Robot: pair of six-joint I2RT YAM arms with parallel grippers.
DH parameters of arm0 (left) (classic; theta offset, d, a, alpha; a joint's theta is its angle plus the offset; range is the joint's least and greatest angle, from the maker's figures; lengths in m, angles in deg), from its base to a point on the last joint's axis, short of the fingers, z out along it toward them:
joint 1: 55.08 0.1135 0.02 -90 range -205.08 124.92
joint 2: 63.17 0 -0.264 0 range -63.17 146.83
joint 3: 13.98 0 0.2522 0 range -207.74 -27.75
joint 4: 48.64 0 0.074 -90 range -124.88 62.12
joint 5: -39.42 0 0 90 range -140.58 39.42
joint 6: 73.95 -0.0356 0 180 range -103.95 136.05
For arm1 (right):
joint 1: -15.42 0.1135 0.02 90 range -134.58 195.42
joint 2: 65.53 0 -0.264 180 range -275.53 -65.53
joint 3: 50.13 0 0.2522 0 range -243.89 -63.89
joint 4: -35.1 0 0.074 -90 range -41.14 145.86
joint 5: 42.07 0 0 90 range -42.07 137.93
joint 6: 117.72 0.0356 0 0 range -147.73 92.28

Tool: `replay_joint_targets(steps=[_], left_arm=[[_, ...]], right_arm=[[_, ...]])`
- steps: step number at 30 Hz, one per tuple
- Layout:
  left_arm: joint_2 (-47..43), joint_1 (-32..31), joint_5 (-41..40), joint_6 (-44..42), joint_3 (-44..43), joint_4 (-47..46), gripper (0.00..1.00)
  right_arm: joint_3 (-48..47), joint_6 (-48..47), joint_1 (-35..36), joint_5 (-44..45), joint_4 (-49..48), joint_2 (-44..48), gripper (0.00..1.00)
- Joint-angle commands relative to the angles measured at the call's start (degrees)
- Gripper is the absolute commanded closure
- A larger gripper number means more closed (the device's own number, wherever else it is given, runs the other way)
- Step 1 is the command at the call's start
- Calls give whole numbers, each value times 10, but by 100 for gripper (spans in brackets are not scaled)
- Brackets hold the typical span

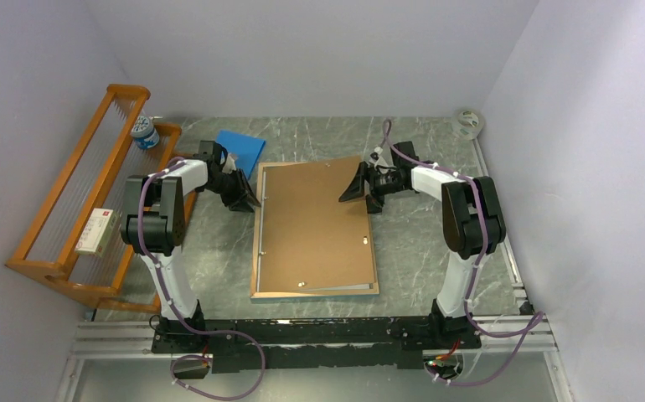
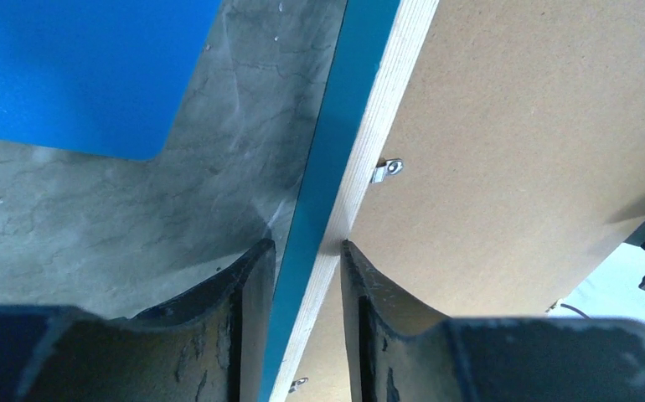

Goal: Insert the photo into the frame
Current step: Turn over the photo frame item on the photo frame.

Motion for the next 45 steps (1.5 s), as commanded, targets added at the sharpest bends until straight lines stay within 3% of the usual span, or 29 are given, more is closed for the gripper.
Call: replay_joint_targets(steps=[1, 11, 24, 33, 41, 45], left_arm=[[-16, -4, 8, 4, 4, 0, 59], [-19, -4, 8, 3, -3, 5, 50], [-16, -4, 31, 4, 3, -5, 46], [-17, -4, 47, 13, 7, -15, 42], [-18, -4, 48, 15, 12, -19, 36], [-18, -4, 49, 13, 12, -18, 35]], right_arm=[[-4, -18, 3, 40, 9, 21, 23], [-36, -69, 4, 153, 110, 29, 10], [-72, -70, 29, 235, 173, 22, 21], [-155, -56, 80, 407, 284, 9, 10], [-168, -49, 82, 442, 309, 14, 9], [-156, -53, 82, 408, 292, 19, 12]])
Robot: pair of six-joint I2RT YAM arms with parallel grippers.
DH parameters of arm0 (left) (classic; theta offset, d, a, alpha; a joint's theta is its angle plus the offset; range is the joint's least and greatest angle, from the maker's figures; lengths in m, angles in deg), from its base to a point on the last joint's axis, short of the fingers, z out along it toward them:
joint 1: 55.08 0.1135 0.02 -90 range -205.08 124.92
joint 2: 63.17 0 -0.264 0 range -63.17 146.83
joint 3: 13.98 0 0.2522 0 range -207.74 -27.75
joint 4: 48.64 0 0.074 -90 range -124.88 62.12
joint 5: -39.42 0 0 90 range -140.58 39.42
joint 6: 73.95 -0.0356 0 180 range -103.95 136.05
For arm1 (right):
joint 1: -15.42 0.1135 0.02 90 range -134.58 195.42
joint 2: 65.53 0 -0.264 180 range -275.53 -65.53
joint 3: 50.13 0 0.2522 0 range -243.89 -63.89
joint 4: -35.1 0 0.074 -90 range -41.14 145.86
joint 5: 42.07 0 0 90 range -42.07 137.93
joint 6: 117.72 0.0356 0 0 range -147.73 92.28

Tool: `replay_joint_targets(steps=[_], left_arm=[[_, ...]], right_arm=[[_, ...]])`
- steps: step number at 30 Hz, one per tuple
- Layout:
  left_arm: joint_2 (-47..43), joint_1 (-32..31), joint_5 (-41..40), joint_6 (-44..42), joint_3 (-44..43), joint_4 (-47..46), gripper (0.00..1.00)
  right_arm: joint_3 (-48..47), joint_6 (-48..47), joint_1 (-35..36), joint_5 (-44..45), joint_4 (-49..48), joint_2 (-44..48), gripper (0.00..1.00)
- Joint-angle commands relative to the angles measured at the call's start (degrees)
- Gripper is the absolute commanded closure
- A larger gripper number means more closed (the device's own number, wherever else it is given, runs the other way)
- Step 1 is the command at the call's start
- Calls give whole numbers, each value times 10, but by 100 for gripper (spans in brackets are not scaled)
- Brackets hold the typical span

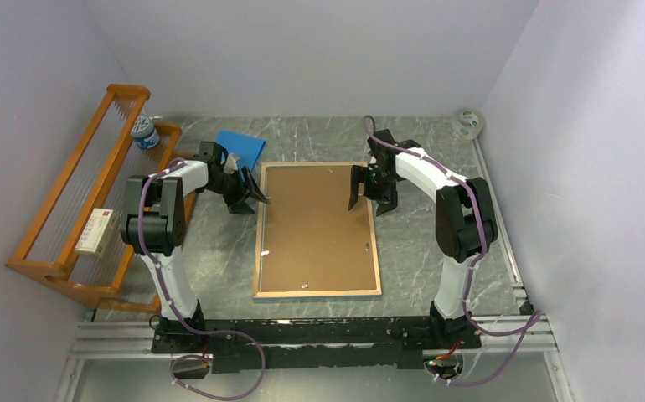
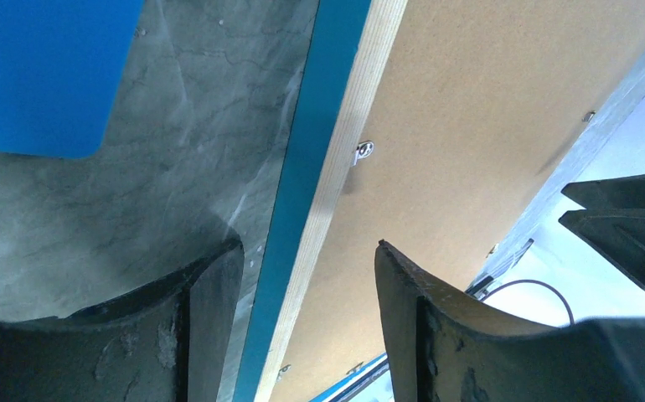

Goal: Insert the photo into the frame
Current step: Turn over the photo frame item on the photo frame, then install the photo frame at the center of the board.

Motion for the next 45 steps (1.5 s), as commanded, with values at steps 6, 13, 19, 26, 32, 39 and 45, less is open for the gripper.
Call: replay_joint_targets(steps=[6, 13, 19, 26, 32, 39, 45], left_arm=[[-12, -2, 7, 2, 9, -7, 38], [-9, -2, 4, -2, 8, -1, 39], [-5, -2, 4, -1, 7, 2, 37], [-9, -2, 33, 21, 17, -12, 36], [-17, -2, 61, 48, 36, -37, 37], [-28, -2, 22, 26, 17, -11, 34], [-45, -2, -8, 3, 7, 8, 28]], right_arm=[[2, 11, 2, -3, -13, 11, 29], [22, 6, 6, -5, -24, -5, 39], [39, 8, 7, -10, -34, -13, 38], [85, 13, 6, -111, -80, -6, 40], [111, 42, -4, -179, -129, 13, 42], [67, 30, -5, -70, -76, 49, 41], [80, 28, -5, 9, -85, 106, 35]])
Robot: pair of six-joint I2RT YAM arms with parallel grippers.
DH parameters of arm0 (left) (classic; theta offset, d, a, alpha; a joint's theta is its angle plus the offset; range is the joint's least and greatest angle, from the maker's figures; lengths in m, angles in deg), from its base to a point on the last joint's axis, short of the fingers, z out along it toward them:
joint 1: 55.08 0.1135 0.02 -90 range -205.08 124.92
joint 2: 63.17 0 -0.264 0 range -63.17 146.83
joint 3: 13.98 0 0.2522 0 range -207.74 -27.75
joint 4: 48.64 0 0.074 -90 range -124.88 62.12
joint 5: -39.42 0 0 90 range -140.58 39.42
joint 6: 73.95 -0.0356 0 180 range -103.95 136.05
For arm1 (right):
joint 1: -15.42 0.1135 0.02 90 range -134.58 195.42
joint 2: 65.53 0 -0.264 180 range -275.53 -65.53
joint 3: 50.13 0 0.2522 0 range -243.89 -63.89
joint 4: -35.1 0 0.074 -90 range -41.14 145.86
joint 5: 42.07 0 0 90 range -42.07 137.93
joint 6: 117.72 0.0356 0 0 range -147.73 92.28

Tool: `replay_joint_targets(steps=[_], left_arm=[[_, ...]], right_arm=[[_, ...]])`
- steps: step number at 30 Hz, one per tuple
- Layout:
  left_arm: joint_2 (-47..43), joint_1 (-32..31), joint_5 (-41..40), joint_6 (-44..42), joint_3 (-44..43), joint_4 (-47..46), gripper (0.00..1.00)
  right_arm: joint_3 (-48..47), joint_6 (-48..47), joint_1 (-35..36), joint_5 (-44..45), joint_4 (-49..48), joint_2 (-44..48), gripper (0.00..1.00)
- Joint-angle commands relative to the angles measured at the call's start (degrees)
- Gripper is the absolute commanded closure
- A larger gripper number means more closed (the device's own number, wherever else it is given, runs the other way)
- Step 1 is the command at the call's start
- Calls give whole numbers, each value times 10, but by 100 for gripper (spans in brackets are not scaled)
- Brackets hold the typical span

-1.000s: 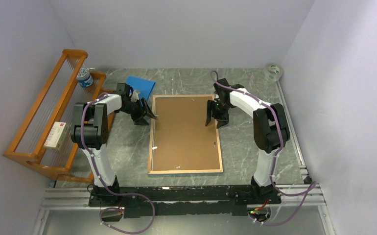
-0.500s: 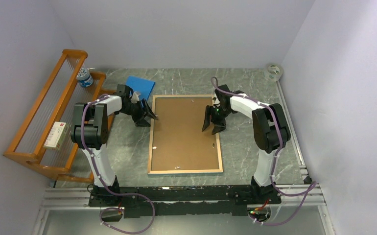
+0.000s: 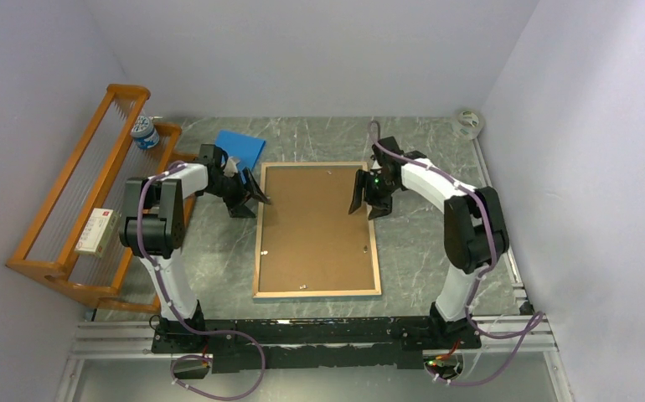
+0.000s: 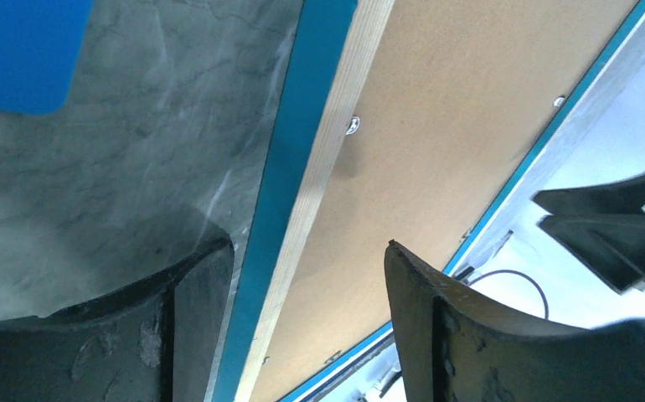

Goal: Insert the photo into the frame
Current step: Install the photo frame at the center of the board.

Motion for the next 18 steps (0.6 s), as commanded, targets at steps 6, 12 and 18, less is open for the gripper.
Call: replay_joint_targets(steps=[6, 12, 18], left_arm=[[-47, -2, -56, -44, -6, 33, 32], [-48, -3, -32, -46, 20, 22, 51], [-42, -13, -28, -38, 38, 7, 63]], right_arm=[[7, -15, 6, 148, 4, 52, 29], [18, -8, 23, 162, -8, 41, 29], [11, 1, 55, 156, -30, 46, 34]])
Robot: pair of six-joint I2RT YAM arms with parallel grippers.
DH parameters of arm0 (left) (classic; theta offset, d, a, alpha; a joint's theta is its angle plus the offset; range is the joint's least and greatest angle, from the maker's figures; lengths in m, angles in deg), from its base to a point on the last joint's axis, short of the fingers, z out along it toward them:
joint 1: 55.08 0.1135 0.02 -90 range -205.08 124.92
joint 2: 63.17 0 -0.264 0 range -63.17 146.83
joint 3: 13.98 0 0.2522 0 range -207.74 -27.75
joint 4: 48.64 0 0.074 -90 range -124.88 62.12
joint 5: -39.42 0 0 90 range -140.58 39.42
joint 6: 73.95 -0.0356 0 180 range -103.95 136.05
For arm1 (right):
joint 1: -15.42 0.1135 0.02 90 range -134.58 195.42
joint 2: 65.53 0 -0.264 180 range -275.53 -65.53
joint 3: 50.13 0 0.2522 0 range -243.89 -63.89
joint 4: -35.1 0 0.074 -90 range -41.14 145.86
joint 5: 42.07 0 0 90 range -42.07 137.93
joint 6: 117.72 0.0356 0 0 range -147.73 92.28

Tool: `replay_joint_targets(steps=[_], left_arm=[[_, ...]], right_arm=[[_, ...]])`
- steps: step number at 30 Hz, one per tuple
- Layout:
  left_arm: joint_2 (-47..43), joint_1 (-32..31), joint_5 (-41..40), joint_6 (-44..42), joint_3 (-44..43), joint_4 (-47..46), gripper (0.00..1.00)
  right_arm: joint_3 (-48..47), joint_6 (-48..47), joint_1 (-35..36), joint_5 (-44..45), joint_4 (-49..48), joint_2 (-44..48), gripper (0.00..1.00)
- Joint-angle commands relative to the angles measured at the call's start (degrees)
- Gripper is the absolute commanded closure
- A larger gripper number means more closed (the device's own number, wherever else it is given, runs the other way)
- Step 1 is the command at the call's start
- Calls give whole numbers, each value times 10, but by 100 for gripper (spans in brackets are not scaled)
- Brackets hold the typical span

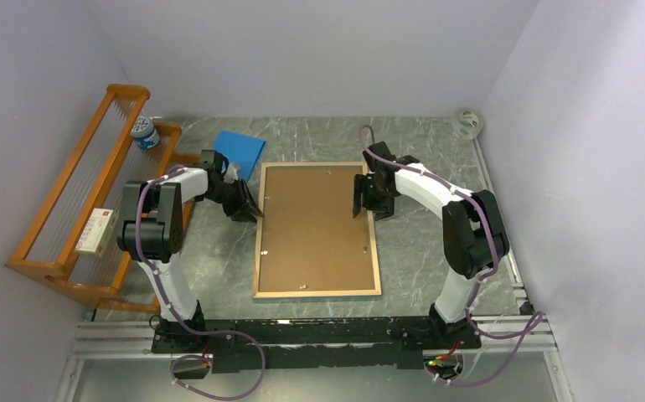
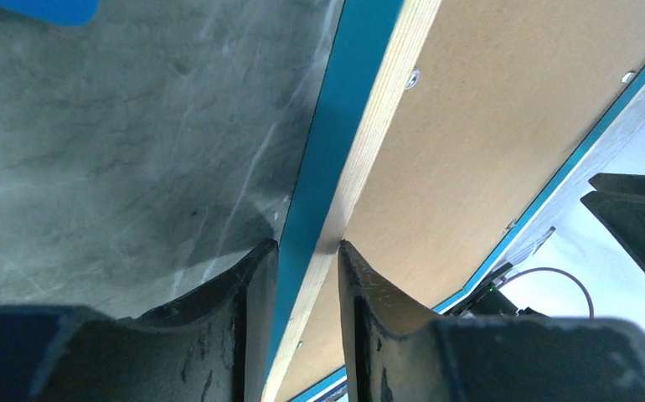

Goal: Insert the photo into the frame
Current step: Install the photo frame at the center of the board.

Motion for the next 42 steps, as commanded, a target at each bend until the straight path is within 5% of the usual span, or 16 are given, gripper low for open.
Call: replay_joint_targets(steps=[1, 11, 22, 28, 42], left_arm=[[-14, -11, 10, 2, 10, -14, 65], [-11, -40, 13, 32, 21, -43, 78], [-20, -42, -36, 33, 28, -27, 68], [-15, -42, -43, 23, 21, -15, 68], [-4, -42, -39, 9, 13, -5, 69]], right_arm=[[-5, 10, 26, -2, -43, 13, 36], [-4, 38, 79, -29, -99, 1, 46], [30, 77, 78, 186, 45, 51, 28], [75, 74, 78, 168, 53, 65, 26], [106, 64, 73, 114, 52, 55, 39]])
